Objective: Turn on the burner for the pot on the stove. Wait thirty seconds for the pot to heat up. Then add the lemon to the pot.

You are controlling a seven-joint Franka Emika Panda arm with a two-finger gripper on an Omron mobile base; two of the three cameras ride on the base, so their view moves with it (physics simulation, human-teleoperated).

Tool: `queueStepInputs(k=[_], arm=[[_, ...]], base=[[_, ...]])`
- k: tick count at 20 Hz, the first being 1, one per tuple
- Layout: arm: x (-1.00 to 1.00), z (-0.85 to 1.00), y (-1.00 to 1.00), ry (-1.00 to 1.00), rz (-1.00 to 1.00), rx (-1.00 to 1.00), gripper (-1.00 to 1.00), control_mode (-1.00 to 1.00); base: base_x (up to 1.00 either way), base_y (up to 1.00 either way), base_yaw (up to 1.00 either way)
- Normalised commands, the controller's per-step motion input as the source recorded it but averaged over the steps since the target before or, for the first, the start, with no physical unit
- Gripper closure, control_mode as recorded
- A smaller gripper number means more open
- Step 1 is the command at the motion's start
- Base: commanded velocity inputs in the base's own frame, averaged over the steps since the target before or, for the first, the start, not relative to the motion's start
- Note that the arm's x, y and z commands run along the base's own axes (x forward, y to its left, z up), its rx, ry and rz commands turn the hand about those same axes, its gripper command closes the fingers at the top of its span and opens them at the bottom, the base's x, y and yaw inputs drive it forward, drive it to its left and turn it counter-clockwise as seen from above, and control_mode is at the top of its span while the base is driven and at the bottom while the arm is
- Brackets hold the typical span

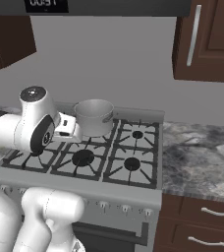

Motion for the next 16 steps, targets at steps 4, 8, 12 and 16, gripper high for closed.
queueStepInputs(k=[4,8,12,16], arm=[[0.00,0.00,0.00,-0.01,0.00,0.00,-1.00,-1.00],[0.00,0.00,0.00,-0.01,0.00,0.00,-1.00,-1.00],[0.00,0.00,0.00,-0.11,0.00,0.00,-1.00,-1.00],[0.00,0.00,0.00,-0.14,0.00,0.00,-1.00,-1.00]], base=[[0.00,0.00,0.00],[0.00,0.00,0.00],[0.00,0.00,0.00],[0.00,0.00,0.00]])
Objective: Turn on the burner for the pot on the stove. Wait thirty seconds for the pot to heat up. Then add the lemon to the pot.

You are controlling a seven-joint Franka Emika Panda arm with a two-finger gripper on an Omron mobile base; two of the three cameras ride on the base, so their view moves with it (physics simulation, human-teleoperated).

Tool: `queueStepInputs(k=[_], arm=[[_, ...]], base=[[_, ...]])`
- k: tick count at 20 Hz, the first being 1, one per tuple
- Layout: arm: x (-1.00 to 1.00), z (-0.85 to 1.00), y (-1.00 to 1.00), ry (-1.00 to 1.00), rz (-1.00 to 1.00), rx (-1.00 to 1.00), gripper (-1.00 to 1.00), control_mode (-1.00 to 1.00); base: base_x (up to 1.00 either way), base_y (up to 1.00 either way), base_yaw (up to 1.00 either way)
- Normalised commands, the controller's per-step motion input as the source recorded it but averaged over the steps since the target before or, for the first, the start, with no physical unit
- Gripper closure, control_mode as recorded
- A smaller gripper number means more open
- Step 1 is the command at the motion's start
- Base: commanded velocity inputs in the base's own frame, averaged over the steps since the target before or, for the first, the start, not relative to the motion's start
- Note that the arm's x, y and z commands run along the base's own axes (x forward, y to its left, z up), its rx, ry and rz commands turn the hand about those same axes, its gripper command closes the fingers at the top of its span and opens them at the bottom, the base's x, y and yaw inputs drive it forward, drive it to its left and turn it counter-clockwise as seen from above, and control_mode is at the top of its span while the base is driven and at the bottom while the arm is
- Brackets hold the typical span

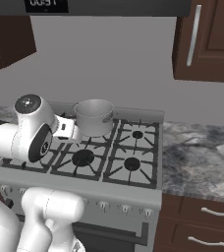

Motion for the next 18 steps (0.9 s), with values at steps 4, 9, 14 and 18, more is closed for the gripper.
queueStepInputs(k=[4,9,14,18], arm=[[0.00,0.00,0.00,-0.02,0.00,0.00,-1.00,-1.00],[0.00,0.00,0.00,0.00,0.00,0.00,-1.00,-1.00],[0.00,0.00,0.00,0.00,0.00,0.00,-1.00,-1.00],[0.00,0.00,0.00,0.00,0.00,0.00,-1.00,-1.00]], base=[[0.00,0.00,0.00],[0.00,0.00,0.00],[0.00,0.00,0.00],[0.00,0.00,0.00]])
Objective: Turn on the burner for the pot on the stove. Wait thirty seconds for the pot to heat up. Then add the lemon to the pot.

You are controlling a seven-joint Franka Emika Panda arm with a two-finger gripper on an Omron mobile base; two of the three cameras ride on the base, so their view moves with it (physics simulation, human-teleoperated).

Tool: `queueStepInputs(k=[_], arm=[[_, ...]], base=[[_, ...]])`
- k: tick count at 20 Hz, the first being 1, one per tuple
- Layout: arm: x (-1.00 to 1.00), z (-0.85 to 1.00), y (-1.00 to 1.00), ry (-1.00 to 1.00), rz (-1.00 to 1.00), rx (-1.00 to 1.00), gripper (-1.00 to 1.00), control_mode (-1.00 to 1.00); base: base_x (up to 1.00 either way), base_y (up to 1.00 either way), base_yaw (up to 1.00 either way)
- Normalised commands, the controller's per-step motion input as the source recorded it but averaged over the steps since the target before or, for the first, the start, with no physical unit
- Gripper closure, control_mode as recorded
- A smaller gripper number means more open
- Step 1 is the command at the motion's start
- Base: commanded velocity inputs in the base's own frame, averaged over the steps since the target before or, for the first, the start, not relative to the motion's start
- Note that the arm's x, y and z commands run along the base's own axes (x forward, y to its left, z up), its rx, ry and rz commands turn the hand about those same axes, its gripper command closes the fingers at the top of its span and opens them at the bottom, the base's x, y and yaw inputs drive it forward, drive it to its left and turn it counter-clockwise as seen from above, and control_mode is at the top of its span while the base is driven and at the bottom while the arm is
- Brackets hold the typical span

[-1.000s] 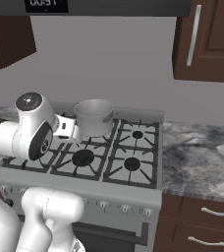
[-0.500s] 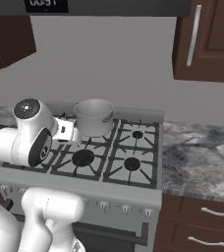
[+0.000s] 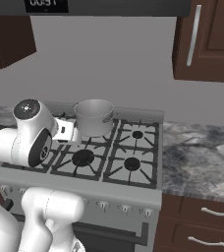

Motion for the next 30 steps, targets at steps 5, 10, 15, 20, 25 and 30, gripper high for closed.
queueStepInputs(k=[5,10,15,20,25,30], arm=[[0.00,0.00,0.00,0.00,0.00,0.00,-1.00,-1.00],[0.00,0.00,0.00,0.00,0.00,0.00,-1.00,-1.00],[0.00,0.00,0.00,-0.02,0.00,0.00,-1.00,-1.00],[0.00,0.00,0.00,0.00,0.00,0.00,-1.00,-1.00],[0.00,0.00,0.00,0.00,0.00,0.00,-1.00,-1.00],[0.00,0.00,0.00,0.00,0.00,0.00,-1.00,-1.00]], base=[[0.00,0.00,0.00],[0.00,0.00,0.00],[0.00,0.00,0.00],[0.00,0.00,0.00],[0.00,0.00,0.00],[0.00,0.00,0.00]])
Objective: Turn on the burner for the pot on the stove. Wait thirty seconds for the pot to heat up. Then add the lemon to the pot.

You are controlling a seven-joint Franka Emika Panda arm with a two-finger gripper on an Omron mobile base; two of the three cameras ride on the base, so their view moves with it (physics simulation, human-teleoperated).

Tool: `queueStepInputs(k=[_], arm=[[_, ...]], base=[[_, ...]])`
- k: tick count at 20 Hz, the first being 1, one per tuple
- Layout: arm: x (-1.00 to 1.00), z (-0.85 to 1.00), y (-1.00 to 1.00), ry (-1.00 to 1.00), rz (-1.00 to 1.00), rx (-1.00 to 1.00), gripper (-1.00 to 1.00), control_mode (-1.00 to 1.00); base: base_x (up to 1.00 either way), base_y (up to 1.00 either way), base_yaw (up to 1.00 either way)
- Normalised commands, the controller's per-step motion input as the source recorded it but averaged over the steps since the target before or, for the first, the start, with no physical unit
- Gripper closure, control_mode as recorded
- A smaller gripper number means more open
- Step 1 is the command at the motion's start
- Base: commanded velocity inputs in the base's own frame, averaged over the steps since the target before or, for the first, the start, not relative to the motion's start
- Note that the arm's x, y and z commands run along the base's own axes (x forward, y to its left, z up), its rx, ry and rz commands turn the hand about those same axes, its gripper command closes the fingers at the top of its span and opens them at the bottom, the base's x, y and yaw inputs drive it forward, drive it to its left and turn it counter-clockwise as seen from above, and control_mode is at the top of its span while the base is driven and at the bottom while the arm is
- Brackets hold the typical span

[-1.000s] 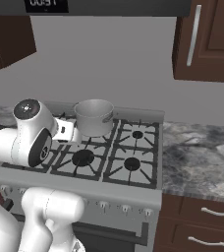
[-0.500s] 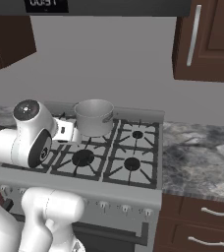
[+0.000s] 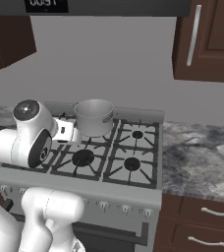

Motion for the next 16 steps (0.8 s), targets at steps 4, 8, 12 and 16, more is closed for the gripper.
queueStepInputs(k=[4,8,12,16], arm=[[-0.03,0.00,0.00,0.00,0.00,0.00,-1.00,1.00],[0.00,0.00,0.00,0.00,0.00,0.00,-1.00,1.00],[0.00,0.00,0.00,0.00,0.00,0.00,-1.00,1.00],[0.00,0.00,0.00,0.00,0.00,0.00,-1.00,1.00]], base=[[-0.17,0.03,0.00],[-0.21,0.11,0.00],[0.00,0.36,0.00],[0.00,0.53,0.00]])
